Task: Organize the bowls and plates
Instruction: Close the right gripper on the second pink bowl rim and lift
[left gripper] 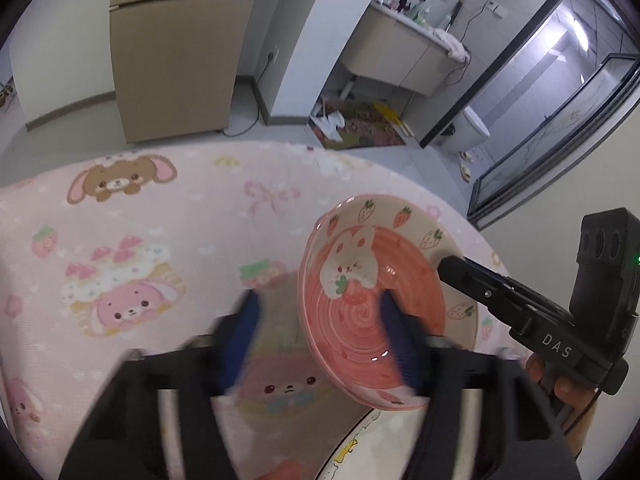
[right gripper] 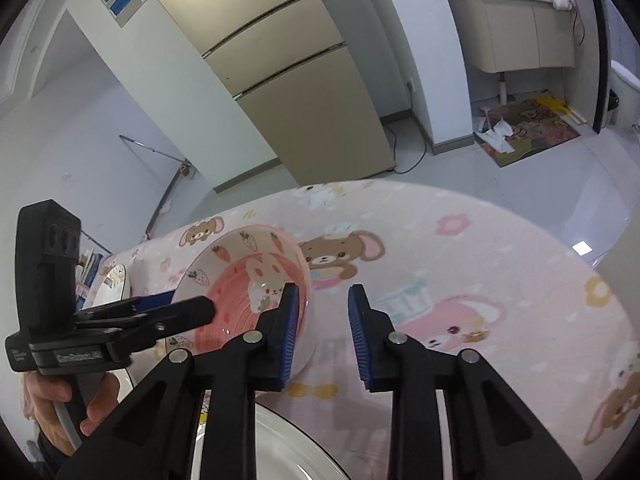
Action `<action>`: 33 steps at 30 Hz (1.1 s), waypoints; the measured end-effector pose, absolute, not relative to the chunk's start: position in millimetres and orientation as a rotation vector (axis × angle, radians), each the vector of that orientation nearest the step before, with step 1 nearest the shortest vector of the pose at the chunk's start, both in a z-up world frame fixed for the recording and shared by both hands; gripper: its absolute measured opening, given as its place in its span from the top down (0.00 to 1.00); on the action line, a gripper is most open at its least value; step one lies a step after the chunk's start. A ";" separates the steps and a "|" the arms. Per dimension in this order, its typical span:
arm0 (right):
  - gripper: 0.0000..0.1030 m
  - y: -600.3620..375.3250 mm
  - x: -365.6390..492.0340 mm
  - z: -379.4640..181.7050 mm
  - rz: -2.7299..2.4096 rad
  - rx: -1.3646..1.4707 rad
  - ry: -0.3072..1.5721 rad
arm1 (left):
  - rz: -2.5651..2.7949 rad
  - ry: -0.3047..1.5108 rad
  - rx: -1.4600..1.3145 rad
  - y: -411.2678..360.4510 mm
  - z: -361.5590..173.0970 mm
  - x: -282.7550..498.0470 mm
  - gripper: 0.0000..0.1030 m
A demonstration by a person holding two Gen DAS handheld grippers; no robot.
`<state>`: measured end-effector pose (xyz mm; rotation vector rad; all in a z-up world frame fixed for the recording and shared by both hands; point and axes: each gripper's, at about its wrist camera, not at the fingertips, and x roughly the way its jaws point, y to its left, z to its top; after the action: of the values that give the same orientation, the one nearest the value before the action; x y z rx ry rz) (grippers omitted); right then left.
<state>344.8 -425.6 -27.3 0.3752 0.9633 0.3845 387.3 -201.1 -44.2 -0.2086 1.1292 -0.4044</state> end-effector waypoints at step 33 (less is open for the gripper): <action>0.88 -379.5 322.3 50.6 0.422 0.323 0.812 | -0.350 0.820 -0.149 -190.4 44.2 322.0 0.90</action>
<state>322.3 -379.5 50.6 0.3226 0.8118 0.4217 322.0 -190.4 44.2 -0.1492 0.8201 -0.3496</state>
